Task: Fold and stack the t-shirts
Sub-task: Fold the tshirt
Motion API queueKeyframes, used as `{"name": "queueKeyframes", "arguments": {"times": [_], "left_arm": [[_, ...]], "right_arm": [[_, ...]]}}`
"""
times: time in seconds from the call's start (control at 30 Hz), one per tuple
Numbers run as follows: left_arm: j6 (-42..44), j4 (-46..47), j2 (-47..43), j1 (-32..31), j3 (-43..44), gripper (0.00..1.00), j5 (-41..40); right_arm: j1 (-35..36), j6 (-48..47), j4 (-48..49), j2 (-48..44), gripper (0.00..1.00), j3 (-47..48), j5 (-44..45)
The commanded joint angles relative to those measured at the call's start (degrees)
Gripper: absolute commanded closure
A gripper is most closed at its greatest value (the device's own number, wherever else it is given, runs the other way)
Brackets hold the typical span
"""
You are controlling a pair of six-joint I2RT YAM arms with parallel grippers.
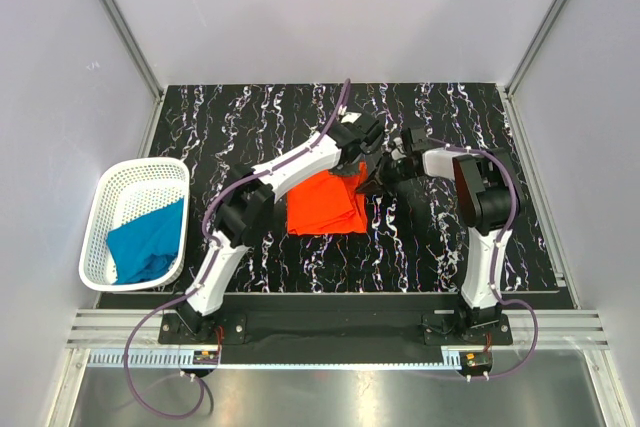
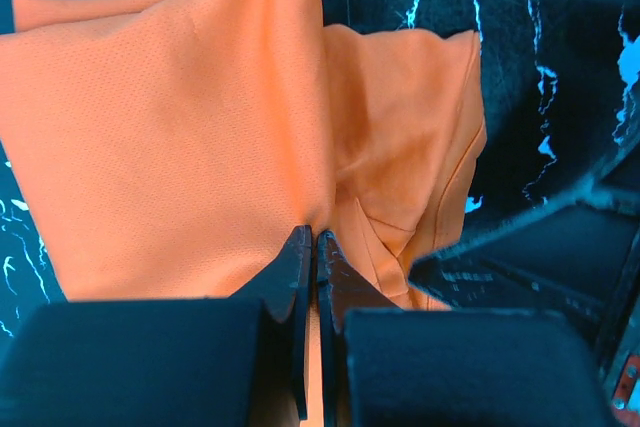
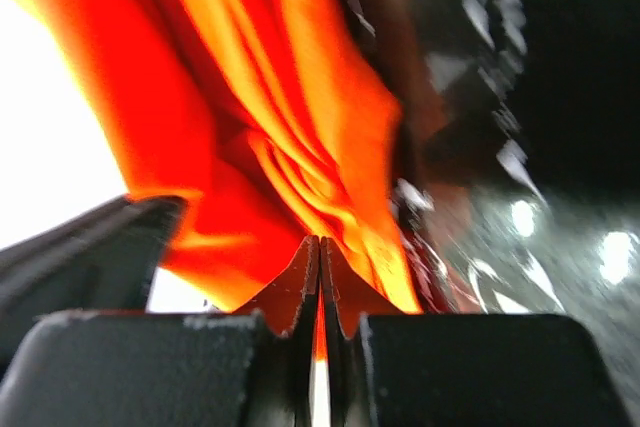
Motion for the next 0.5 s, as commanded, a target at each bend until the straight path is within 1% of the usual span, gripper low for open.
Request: {"name": "queueKeyframes", "arguments": {"times": [0.0,0.27,0.47], "left_arm": [[1.0,0.9,-3.4,-0.1,-0.9,1.00,1.6],[2.5,1.3,-4.5,-0.1,-1.9,1.00,4.7],[1.8,1.6,-6.8,-0.1,-4.4,1.00,7.8]], "right_arm": [[1.0,1.5,3.5,2.3,0.94,3.7,-0.2],[2.2,0.2,4.4,8.1,0.95,6.1,2.3],[2.3,-0.5,4.2,8.2,0.96,4.3,5.2]]}}
